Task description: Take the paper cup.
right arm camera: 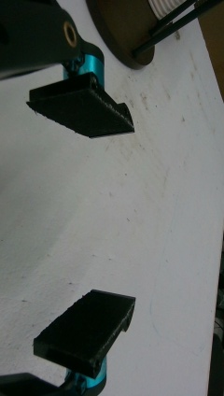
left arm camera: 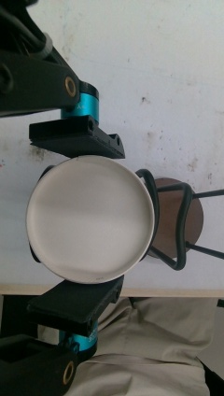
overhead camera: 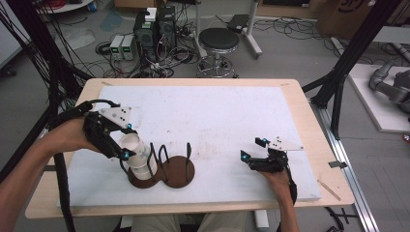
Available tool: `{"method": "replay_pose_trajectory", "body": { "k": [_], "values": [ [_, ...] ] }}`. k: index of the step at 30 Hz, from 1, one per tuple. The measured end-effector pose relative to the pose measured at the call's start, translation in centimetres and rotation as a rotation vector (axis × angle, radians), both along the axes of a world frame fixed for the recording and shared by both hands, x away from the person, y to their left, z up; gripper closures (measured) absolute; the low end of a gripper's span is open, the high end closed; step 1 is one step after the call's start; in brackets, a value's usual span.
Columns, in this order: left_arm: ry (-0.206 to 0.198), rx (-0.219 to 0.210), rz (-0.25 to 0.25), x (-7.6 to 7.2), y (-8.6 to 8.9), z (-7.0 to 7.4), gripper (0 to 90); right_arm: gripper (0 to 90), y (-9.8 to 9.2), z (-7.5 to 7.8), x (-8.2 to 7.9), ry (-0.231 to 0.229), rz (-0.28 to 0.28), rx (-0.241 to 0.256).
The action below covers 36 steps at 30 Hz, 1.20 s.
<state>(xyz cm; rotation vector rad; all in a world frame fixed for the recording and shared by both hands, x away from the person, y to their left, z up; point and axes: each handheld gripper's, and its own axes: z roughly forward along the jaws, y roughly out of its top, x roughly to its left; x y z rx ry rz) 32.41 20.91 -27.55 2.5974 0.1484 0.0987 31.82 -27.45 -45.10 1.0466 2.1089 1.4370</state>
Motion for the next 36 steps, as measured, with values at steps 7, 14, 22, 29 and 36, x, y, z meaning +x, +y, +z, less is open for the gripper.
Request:
{"method": "replay_pose_trajectory", "body": {
  "k": [7, 14, 22, 29, 36],
  "values": [
    [-0.010, -0.028, -0.005, -0.2, 0.4, 1.2, 34.4, 15.5, 0.0, 0.0, 0.0, 0.003, -0.001, 0.001],
    [-0.023, -0.036, -0.010, -0.3, 0.7, 1.8, 34.4, 15.5, 0.0, 0.0, 0.0, 0.002, 0.000, -0.001],
    [-0.052, -0.072, 0.001, -0.1, 1.5, 3.6, 34.4, 15.5, 0.0, 0.0, 0.0, -0.002, 0.001, -0.002],
    [-0.083, -0.103, 0.009, 0.1, 1.6, 5.2, 34.4, 15.5, 0.0, 0.0, 0.0, 0.006, -0.002, -0.003],
    [-0.093, -0.145, 0.015, 0.3, 2.0, 5.9, 34.4, 15.5, 0.0, 0.0, 0.0, 0.002, -0.001, 0.000]
  ]
}}
